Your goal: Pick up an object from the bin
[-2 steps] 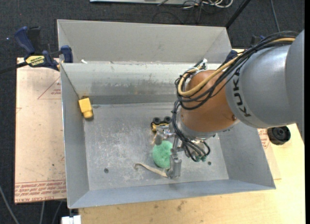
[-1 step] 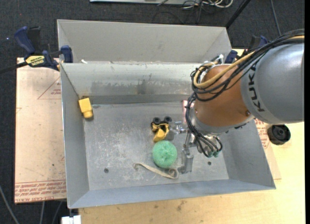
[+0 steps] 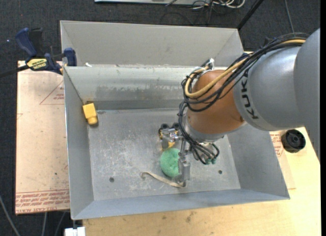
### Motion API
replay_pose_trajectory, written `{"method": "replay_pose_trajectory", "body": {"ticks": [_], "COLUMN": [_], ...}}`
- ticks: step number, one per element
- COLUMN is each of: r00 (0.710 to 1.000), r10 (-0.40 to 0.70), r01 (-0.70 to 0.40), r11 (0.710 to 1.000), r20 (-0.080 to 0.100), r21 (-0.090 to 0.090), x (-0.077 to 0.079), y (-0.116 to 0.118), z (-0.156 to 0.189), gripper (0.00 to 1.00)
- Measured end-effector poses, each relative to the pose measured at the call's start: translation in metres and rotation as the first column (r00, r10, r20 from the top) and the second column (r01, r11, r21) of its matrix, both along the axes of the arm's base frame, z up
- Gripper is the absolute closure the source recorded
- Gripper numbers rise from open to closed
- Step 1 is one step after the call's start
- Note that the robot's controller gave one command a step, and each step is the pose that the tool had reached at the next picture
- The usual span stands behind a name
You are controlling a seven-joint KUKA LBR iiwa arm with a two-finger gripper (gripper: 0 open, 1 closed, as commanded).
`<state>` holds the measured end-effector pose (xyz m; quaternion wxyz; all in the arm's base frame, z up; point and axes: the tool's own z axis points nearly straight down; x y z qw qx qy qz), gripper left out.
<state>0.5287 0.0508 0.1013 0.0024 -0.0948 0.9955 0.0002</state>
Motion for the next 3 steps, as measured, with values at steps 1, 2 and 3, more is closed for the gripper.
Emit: {"method": "replay_pose_trajectory", "body": {"ticks": [1, 2, 3], "r00": [0.987, 0.987, 0.987], "r10": [-0.158, -0.159, -0.160], "r01": [0.158, 0.159, 0.160], "r11": [0.987, 0.987, 0.987], "r20": [-0.005, -0.005, -0.005], "r21": [0.001, 0.001, 0.001], "x": [-0.0084, -0.0084, -0.0084], "y": [0.0120, 0.0117, 0.0116], "z": [-0.0267, -0.0266, -0.0266], "gripper": [1.00, 0.00, 0.00]}}
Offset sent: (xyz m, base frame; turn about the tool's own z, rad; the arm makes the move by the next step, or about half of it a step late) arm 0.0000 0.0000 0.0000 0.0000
